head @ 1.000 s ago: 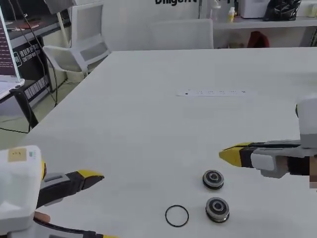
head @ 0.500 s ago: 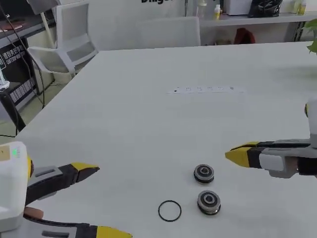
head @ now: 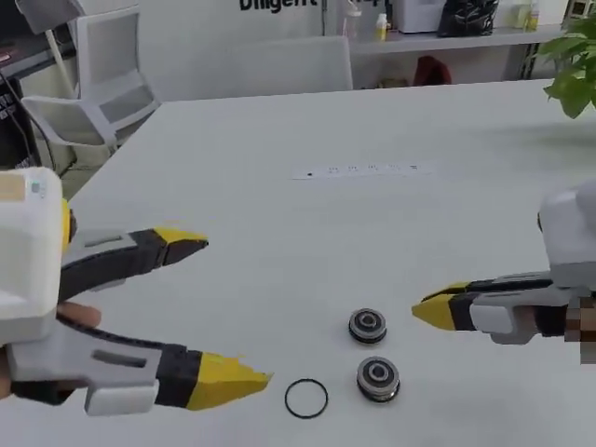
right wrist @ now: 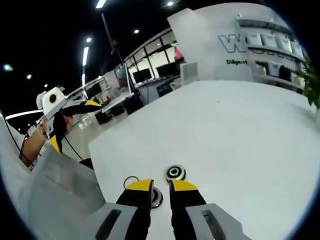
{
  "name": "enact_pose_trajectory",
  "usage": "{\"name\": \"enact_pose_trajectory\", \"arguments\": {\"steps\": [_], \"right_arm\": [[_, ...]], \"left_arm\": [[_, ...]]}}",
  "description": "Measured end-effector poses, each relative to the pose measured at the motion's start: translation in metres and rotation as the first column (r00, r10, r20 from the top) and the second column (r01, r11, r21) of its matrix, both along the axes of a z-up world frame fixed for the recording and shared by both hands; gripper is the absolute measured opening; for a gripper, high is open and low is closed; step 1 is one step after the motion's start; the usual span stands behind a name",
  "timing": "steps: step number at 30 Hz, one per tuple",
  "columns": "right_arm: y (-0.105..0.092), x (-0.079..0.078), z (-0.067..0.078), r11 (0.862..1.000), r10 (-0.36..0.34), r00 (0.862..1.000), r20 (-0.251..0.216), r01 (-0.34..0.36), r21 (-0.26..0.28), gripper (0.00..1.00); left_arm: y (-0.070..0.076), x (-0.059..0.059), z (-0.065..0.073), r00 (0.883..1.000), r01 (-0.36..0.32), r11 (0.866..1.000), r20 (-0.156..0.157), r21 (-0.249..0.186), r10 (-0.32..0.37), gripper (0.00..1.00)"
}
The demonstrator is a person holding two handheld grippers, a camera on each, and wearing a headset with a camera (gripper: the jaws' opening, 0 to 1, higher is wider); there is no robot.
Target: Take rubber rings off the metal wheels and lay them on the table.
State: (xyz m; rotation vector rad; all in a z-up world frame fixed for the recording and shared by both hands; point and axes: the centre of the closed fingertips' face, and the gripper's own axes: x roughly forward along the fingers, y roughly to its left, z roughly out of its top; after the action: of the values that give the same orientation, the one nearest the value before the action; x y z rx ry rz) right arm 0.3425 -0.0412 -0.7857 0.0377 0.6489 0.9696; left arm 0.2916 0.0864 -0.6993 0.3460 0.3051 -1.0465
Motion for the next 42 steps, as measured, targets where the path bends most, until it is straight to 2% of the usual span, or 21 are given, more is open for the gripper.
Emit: {"name": "enact_pose_trajectory", "arguments": {"steps": [7,11,17,19,24,26,28,29,30,31,32,34,36,37,39,40,42], "right_arm": [[-0.007,0.000,-0.010,1.000,-0.025,0.999,-0.043,0.025,0.007,0.11],[-0.008,-0.002,-0.015,1.000,-0.021,0.998,-0.063,0.022,0.006,0.11],[-0.003,-0.010,-0.022,1.000,0.028,0.997,-0.067,-0.028,-0.008,0.13],[-0.002,-0.014,-0.027,0.998,0.052,0.996,-0.068,-0.054,-0.031,0.13],[0.002,-0.023,-0.041,0.990,0.108,0.990,-0.090,-0.115,-0.081,0.16],[0.004,-0.024,-0.045,0.987,0.123,0.988,-0.094,-0.131,-0.090,0.18],[0.007,-0.028,-0.049,0.981,0.151,0.984,-0.093,-0.161,-0.107,0.19],[0.008,-0.030,-0.051,0.979,0.162,0.983,-0.092,-0.172,-0.113,0.20],[0.009,-0.031,-0.053,0.976,0.173,0.981,-0.092,-0.184,-0.119,0.21],[0.011,-0.034,-0.056,0.971,0.190,0.978,-0.092,-0.201,-0.132,0.22],[0.012,-0.035,-0.058,0.968,0.197,0.976,-0.091,-0.208,-0.142,0.22],[0.012,-0.033,-0.065,0.957,0.220,0.972,-0.081,-0.231,-0.173,0.23],[0.013,-0.033,-0.069,0.950,0.233,0.970,-0.068,-0.242,-0.196,0.23],[0.013,-0.033,-0.071,0.947,0.238,0.969,-0.068,-0.247,-0.205,0.23],[0.013,-0.033,-0.075,0.938,0.253,0.966,-0.057,-0.259,-0.232,0.24],[0.013,-0.032,-0.076,0.937,0.252,0.966,-0.052,-0.257,-0.236,0.25],[0.012,-0.031,-0.077,0.938,0.244,0.968,-0.053,-0.249,-0.242,0.26]], "left_arm": [[-0.043,0.014,0.000,0.994,0.106,0.994,0.016,0.013,-0.106,0.86],[-0.070,0.026,0.000,0.989,0.146,0.989,0.025,-0.002,-0.146,0.84],[-0.099,0.041,-0.009,0.982,0.189,0.982,0.026,-0.029,-0.188,0.81],[-0.104,0.044,-0.016,0.981,0.194,0.980,0.010,-0.034,-0.193,0.77],[-0.114,0.049,-0.042,0.980,0.201,0.979,-0.010,-0.019,-0.201,0.73],[-0.114,0.051,-0.059,0.983,0.183,0.983,-0.026,-0.005,-0.183,0.68],[-0.111,0.051,-0.073,0.986,0.164,0.986,-0.032,-0.015,-0.164,0.64],[-0.109,0.050,-0.082,0.986,0.156,0.988,-0.051,-0.012,-0.156,0.61],[-0.107,0.049,-0.089,0.986,0.154,0.988,-0.061,0.004,-0.153,0.58],[-0.103,0.047,-0.097,0.984,0.164,0.985,-0.076,0.048,-0.160,0.56],[-0.101,0.044,-0.105,0.979,0.194,0.977,-0.079,0.092,-0.188,0.54],[-0.102,0.045,-0.107,0.981,0.183,0.980,-0.079,0.072,-0.177,0.54],[-0.103,0.042,-0.111,0.977,0.185,0.981,-0.117,0.053,-0.178,0.54],[-0.103,0.041,-0.113,0.975,0.190,0.980,-0.125,0.054,-0.182,0.53],[-0.104,0.037,-0.117,0.973,0.209,0.975,-0.119,0.074,-0.200,0.50],[-0.104,0.036,-0.120,0.972,0.214,0.973,-0.116,0.081,-0.204,0.48],[-0.106,0.035,-0.121,0.971,0.211,0.975,-0.123,0.061,-0.203,0.44]]}}
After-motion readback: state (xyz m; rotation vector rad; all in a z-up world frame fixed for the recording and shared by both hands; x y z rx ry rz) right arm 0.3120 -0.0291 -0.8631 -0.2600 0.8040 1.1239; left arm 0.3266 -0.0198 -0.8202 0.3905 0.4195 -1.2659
